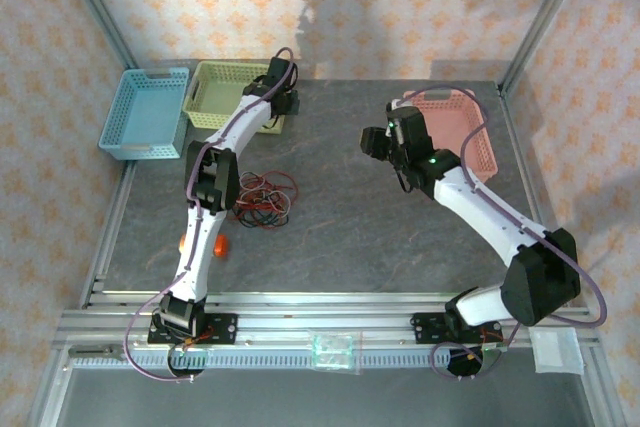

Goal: Untangle the cables

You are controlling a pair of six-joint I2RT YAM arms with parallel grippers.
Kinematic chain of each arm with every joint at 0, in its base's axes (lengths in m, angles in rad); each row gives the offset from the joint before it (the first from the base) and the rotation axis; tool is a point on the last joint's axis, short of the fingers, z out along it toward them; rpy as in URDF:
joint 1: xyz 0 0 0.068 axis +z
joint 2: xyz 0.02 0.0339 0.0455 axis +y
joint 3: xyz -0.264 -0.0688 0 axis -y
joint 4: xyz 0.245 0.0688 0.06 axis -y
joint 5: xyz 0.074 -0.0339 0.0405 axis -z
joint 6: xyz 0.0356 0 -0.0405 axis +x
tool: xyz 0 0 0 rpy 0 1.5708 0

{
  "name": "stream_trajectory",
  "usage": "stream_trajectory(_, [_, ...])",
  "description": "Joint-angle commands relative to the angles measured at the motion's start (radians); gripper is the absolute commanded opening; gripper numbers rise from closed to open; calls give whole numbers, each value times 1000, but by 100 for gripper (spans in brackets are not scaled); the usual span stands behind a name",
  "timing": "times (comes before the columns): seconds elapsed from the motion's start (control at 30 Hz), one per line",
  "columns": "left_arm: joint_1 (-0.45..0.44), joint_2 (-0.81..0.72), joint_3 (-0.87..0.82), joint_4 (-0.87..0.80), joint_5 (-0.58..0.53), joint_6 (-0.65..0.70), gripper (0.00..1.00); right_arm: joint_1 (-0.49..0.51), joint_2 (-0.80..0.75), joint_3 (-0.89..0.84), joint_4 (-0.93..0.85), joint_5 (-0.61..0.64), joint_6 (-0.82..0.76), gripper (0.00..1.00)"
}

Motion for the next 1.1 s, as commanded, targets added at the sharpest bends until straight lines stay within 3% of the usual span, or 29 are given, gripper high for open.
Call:
stream_trajectory(0.0, [2,5,31,-29,48,33,16,-2,-43,-20,-14,58,23,49])
stream_trajectory(0.3, [-24,-50,-42,0,179,56,5,-2,-74,-42,-14,135,53,48])
stream_trajectory(0.63, [-152,-238,-283,82,301,124,0,-21,-167,-100,-2,356,137,47])
stream_trajectory(0.83, [-282,-427,-547,204,305,246,0,-107,-196,-120,1,325,149,48])
stream_trajectory(1.07, [-411,-537,-704,240,265,328,0,-179,-208,-120,0,302,137,48])
